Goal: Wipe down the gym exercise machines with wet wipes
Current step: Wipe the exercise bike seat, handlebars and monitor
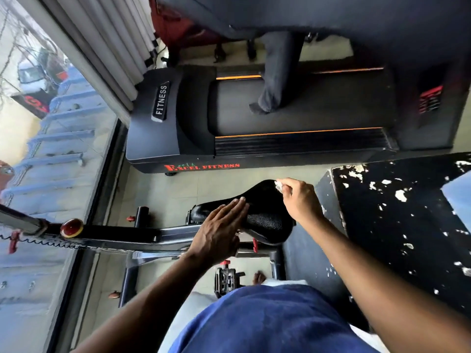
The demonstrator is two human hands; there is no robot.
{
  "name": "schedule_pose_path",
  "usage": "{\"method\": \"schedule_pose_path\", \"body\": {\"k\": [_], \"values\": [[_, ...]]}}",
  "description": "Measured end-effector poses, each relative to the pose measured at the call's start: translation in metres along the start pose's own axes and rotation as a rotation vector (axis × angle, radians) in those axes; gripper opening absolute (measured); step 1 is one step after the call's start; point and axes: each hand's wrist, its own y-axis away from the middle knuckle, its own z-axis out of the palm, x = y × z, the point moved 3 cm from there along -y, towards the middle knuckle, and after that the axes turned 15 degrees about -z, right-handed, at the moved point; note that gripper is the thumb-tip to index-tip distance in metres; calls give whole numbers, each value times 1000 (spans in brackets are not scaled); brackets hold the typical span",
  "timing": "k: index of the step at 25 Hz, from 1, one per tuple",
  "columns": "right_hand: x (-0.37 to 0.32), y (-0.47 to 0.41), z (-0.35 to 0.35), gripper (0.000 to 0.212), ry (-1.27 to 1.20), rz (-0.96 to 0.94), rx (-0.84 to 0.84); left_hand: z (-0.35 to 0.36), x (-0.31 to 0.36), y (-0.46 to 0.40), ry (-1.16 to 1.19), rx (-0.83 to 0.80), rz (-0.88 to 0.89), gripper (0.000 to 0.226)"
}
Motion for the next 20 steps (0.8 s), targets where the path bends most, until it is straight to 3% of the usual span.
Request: {"method": "schedule_pose_path", "body": {"k": [4,7,14,16,20], "values": [[-7,40,-1,19,5,37,148,-26,11,-10,-3,59,-11,67],[-18,69,0,13,48,18,215,-43,20,-10,-67,-33,-26,62],[-61,91,-21,15,172,21,-17,-58,20,15,-61,-135,6,75],[-79,98,-27,15,139,38,-104,-62,12,20,-23,-107,15,75],[-138,96,-31,9,23,-61,-48,-93,-25,44,93,23,-64,72]]}}
